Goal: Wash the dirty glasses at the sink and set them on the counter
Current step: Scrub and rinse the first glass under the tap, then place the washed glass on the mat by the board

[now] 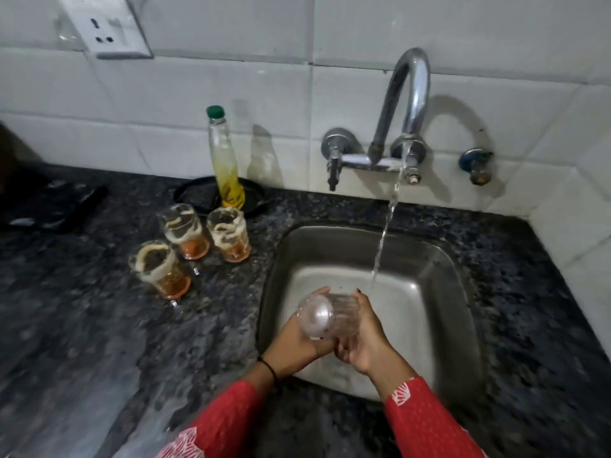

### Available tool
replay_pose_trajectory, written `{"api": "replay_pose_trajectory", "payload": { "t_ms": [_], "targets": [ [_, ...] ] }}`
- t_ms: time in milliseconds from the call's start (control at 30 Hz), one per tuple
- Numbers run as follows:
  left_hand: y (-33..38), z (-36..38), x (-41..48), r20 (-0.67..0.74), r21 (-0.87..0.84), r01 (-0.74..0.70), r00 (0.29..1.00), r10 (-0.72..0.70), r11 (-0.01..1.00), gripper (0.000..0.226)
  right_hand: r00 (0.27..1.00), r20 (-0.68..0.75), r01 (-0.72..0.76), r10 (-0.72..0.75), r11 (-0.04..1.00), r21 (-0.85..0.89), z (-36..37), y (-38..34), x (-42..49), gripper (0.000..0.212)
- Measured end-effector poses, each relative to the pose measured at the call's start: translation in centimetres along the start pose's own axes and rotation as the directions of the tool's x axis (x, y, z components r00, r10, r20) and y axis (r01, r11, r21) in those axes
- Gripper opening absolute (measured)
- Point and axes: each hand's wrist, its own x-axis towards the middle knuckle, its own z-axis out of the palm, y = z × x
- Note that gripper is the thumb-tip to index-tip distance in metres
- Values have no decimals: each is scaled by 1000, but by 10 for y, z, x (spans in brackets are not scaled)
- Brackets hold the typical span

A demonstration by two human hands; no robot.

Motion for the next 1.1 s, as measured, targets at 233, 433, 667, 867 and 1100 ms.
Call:
{"api": "replay_pose_trajectory", "payload": {
  "t_ms": [233, 433, 667, 867, 1100],
  "targets": [
    [37, -46, -7, -198, -127, -63, 979, 37, 990, 56, 743, 15, 621, -669, 681, -388, 36, -8, -15, 23],
    [100, -181, -14, -415, -29, -272, 879, 237, 962, 63, 129, 549, 850, -826, -192, -490, 156, -35, -42, 64],
    [106, -392, -31, -523, 179, -214, 806, 277, 960, 63, -47, 749, 882, -661, -380, -280, 399, -18, -19, 71],
    [65, -561, 2, -566, 67, -38, 821, 70, 997, 54, 163, 760, 945, -629, -122, -303, 569, -1, 37, 61],
    [15, -661, 62, -611, -62, -39, 791, -7, 997, 54, 382, 688, 905, -617, 99, -413, 683, -3, 134, 57]
  ]
}}
